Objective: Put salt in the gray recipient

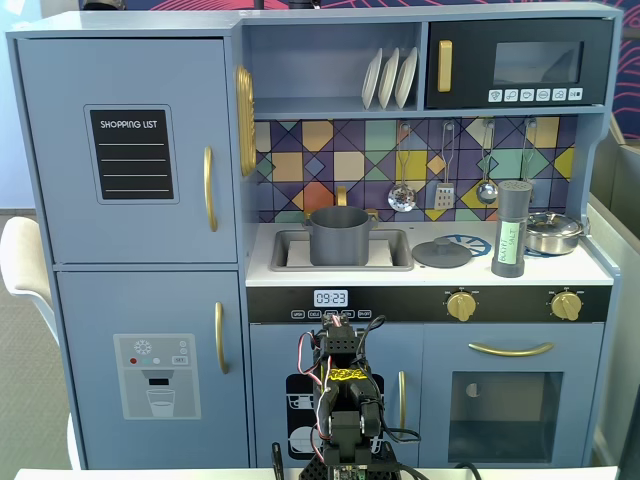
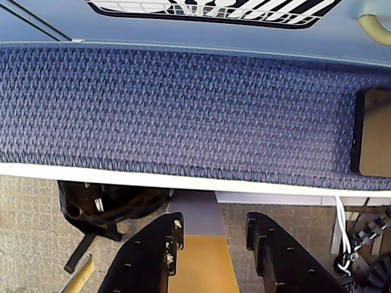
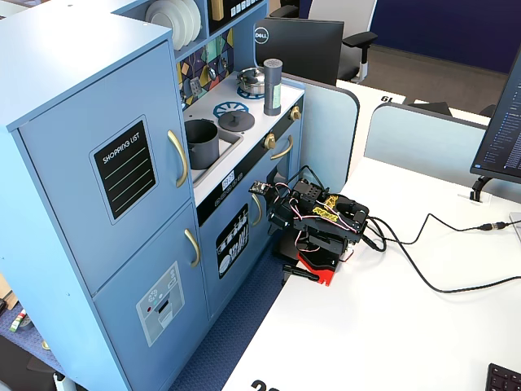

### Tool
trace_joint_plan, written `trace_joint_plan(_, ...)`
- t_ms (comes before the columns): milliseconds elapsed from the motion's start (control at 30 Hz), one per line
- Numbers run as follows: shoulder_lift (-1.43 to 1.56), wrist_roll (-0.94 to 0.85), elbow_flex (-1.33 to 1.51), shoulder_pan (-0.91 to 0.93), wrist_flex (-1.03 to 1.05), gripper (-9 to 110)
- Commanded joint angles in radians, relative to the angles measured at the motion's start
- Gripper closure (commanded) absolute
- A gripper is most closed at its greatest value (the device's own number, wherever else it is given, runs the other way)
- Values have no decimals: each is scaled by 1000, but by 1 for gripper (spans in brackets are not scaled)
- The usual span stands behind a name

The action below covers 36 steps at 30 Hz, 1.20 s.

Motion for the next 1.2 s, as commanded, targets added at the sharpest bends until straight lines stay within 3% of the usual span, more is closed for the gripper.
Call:
trace_joint_plan(0,6,-11,-6,-28,5,101)
trace_joint_plan(467,6,-26,-31,-6,14,101)
trace_joint_plan(700,-210,126,-453,-41,20,101)
trace_joint_plan(900,-302,69,-729,198,41,101)
trace_joint_plan(1167,-357,15,-911,761,-242,101)
